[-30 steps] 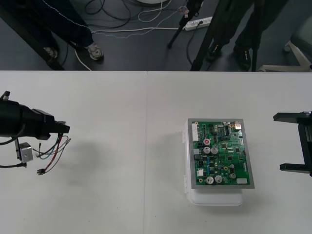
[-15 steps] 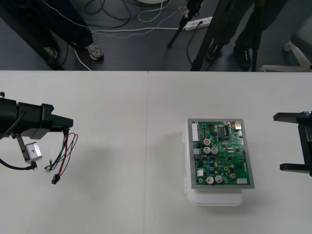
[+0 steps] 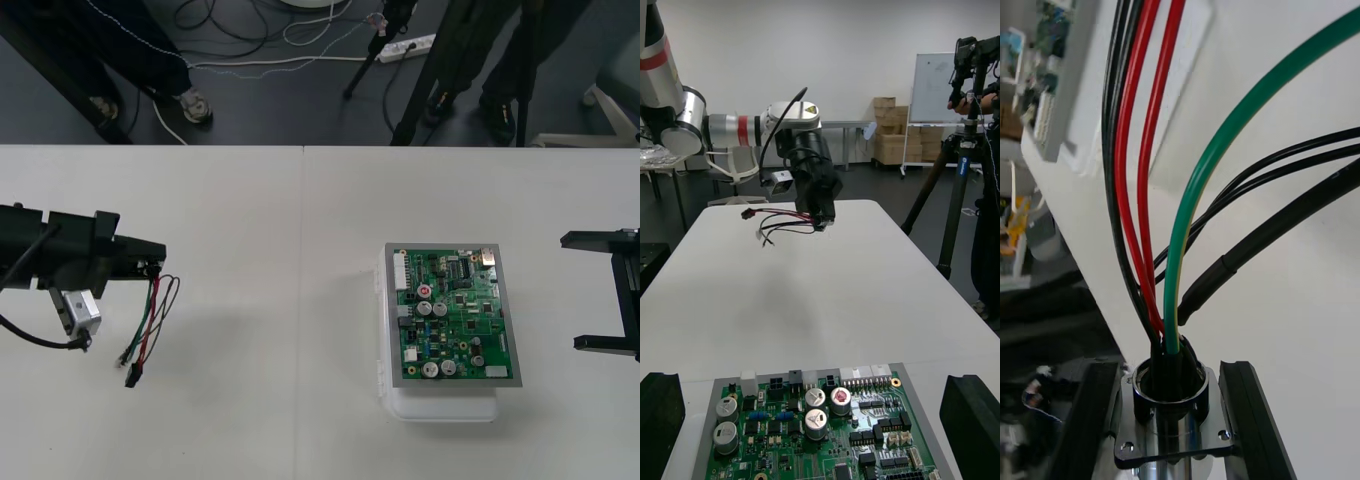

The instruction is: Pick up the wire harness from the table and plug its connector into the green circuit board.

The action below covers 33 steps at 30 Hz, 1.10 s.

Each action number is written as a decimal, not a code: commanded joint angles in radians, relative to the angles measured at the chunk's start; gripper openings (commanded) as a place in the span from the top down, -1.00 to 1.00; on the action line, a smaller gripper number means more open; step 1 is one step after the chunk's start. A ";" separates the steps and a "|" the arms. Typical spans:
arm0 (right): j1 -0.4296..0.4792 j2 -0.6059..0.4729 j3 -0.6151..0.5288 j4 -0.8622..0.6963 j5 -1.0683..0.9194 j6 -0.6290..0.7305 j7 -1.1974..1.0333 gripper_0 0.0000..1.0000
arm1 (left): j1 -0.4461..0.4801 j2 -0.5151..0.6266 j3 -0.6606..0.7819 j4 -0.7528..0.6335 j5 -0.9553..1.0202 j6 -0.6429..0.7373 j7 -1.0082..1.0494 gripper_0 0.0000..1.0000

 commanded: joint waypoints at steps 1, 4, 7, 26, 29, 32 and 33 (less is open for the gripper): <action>-0.018 -0.042 -0.031 0.000 -0.005 -0.008 -0.003 -1.00 | -0.004 -0.104 0.080 -0.068 -0.039 -0.081 0.181 1.00; -0.018 -0.042 -0.031 0.000 -0.005 -0.008 -0.003 -1.00 | -0.012 -0.142 0.091 -0.077 -0.042 -0.081 0.250 1.00; -0.018 -0.042 -0.031 0.000 -0.005 -0.008 -0.003 -1.00 | -0.012 -0.163 0.091 -0.100 -0.042 -0.081 0.312 1.00; -0.018 -0.042 -0.031 0.000 -0.005 -0.008 -0.003 -1.00 | -0.130 -0.258 0.100 -0.135 -0.023 -0.081 0.747 1.00; -0.018 -0.042 -0.031 0.000 -0.005 -0.008 -0.003 -1.00 | -0.147 -0.258 0.086 -0.135 -0.002 -0.081 0.816 1.00; -0.018 -0.042 -0.031 0.000 -0.005 -0.008 -0.003 -1.00 | -0.175 -0.257 0.063 -0.135 0.024 -0.081 0.902 1.00; -0.018 -0.042 -0.031 0.000 -0.005 -0.008 -0.003 -1.00 | -0.179 -0.258 0.057 -0.135 0.030 -0.081 0.916 1.00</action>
